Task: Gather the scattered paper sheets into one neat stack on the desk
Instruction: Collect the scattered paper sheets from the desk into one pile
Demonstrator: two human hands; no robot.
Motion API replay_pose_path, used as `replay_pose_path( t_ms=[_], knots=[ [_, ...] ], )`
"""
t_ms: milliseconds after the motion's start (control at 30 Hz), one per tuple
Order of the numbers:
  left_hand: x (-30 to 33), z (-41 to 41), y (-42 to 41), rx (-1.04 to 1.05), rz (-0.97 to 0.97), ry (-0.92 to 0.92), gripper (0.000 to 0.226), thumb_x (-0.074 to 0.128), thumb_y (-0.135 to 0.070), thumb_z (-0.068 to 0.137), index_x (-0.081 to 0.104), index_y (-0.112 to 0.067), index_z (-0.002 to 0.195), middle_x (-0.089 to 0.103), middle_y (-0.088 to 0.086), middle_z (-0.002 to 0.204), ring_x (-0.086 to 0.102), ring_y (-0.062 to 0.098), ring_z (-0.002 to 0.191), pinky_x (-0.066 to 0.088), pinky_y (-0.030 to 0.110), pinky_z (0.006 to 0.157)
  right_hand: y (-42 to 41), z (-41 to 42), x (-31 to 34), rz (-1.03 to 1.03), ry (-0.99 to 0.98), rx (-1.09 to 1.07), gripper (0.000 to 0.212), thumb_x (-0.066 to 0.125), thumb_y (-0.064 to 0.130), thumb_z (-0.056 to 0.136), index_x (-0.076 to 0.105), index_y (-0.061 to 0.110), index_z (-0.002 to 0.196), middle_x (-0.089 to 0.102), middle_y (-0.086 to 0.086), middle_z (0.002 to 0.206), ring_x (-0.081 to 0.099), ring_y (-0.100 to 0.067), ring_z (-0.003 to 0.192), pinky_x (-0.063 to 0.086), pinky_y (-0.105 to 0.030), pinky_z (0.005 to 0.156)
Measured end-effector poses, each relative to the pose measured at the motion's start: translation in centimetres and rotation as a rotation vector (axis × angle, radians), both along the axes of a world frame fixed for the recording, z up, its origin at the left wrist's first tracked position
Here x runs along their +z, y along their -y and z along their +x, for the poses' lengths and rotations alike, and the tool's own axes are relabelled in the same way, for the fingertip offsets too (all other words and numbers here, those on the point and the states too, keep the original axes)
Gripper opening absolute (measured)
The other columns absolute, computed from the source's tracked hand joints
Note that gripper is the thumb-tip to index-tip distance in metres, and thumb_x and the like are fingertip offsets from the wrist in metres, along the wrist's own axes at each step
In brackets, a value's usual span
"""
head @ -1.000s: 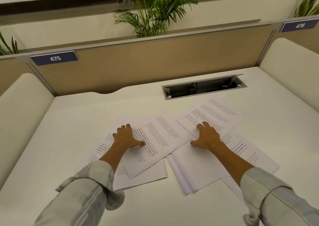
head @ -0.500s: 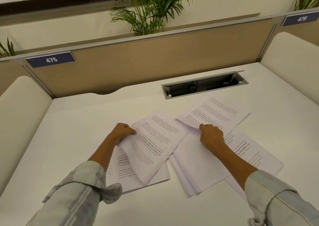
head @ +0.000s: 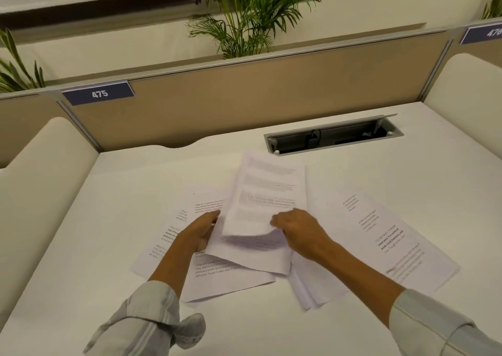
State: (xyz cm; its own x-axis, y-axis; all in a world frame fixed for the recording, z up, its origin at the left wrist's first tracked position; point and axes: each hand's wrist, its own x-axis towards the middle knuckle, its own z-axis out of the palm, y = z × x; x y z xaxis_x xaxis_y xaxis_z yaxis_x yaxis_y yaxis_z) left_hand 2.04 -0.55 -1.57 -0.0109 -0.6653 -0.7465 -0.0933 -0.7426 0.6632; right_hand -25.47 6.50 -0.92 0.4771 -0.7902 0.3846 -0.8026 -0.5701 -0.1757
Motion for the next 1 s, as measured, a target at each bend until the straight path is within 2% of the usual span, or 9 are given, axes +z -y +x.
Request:
replay_pose_path(
  t_ms=[100,200,300,433,567,667,800,933,1000],
  knots=[
    [0.1,-0.1,-0.1,-0.006,-0.009,-0.066,0.059,0.056,-0.06,0.088,0.065,-0.006,0.111,0.072,0.017,0.109,0.068,0.039,0.105,0.058,0.049,0.084,-1.7,0.8,-1.4,-0.027,-0.004,0.054,0.026,0.079,0.001,0.07,0.078,0.011,0.094,0.079,-0.004,0.093,0.074,-0.024,0.077,0.06,-0.031,0.062],
    [0.0,-0.3,-0.7,-0.136,-0.042,-0.051,0.041,0.071,-0.03,0.088,0.065,-0.006,0.121,0.076,0.015,0.108,0.072,0.037,0.099,0.058,0.049,0.088,-2.7,1.4,-2.1,0.026,-0.035,0.073,0.023,0.073,0.012,0.078,0.076,0.013,0.101,0.077,-0.004,0.103,0.074,-0.026,0.088,0.062,-0.035,0.068],
    [-0.4,-0.7,-1.3,-0.21,-0.153,0.079,0.046,0.067,0.003,0.086,0.057,0.001,0.131,0.069,0.016,0.118,0.068,0.034,0.101,0.055,0.049,0.094,-3.1,1.3,-2.1,0.068,-0.01,0.115,0.034,0.06,0.04,0.087,0.072,0.017,0.109,0.074,-0.002,0.112,0.069,-0.024,0.102,0.058,-0.037,0.082],
    [-0.8,-0.1,-1.7,-0.14,-0.245,0.059,0.048,0.064,0.009,0.086,0.056,-0.005,0.131,0.064,0.019,0.128,0.064,0.035,0.108,0.053,0.05,0.096,-3.2,0.6,-2.3,0.21,0.175,-0.076,0.064,0.047,0.069,0.084,0.064,0.024,0.126,0.062,0.005,0.134,0.05,-0.015,0.13,0.04,-0.035,0.108],
    [-0.5,1.4,-1.5,-0.004,-0.286,-0.028,0.051,0.062,0.01,0.087,0.053,-0.009,0.133,0.064,0.015,0.126,0.065,0.033,0.105,0.057,0.044,0.086,-1.5,0.0,-1.1,0.416,0.535,-0.351,0.068,0.048,0.06,0.088,0.047,0.016,0.14,0.049,-0.003,0.146,0.044,-0.02,0.134,0.034,-0.03,0.11],
    [0.1,1.7,-1.4,0.093,-0.325,-0.112,0.049,0.061,0.01,0.087,0.054,-0.01,0.132,0.066,0.011,0.12,0.067,0.027,0.1,0.059,0.038,0.078,0.7,-0.2,0.3,0.688,0.817,-0.518,0.072,0.057,0.053,0.088,0.036,0.015,0.146,0.045,-0.007,0.15,0.049,-0.026,0.132,0.042,-0.039,0.107],
    [1.1,0.8,-2.2,0.09,-0.358,-0.15,0.042,0.057,0.004,0.092,0.056,-0.011,0.13,0.066,0.009,0.122,0.067,0.026,0.105,0.058,0.037,0.081,3.3,-0.7,2.3,1.208,1.316,-0.436,0.056,0.067,0.046,0.085,0.055,0.015,0.13,0.068,-0.009,0.123,0.067,-0.029,0.106,0.057,-0.039,0.079],
    [1.5,-0.6,-3.9,-0.003,-0.336,-0.202,0.03,0.052,-0.003,0.096,0.059,-0.016,0.123,0.07,0.001,0.117,0.068,0.022,0.107,0.058,0.036,0.086,4.3,-1.5,2.5,1.26,1.225,-0.342,0.025,0.066,0.017,0.09,0.066,0.013,0.115,0.074,-0.004,0.11,0.069,-0.027,0.103,0.057,-0.043,0.083],
    [1.6,-0.8,-4.5,-0.03,-0.342,-0.072,0.026,0.052,-0.012,0.099,0.057,-0.015,0.124,0.069,0.004,0.12,0.067,0.024,0.107,0.057,0.041,0.089,4.5,-1.7,1.9,1.208,1.199,-0.361,0.018,0.063,0.006,0.091,0.068,0.012,0.107,0.074,-0.005,0.108,0.07,-0.028,0.1,0.057,-0.043,0.083]
  ],
)
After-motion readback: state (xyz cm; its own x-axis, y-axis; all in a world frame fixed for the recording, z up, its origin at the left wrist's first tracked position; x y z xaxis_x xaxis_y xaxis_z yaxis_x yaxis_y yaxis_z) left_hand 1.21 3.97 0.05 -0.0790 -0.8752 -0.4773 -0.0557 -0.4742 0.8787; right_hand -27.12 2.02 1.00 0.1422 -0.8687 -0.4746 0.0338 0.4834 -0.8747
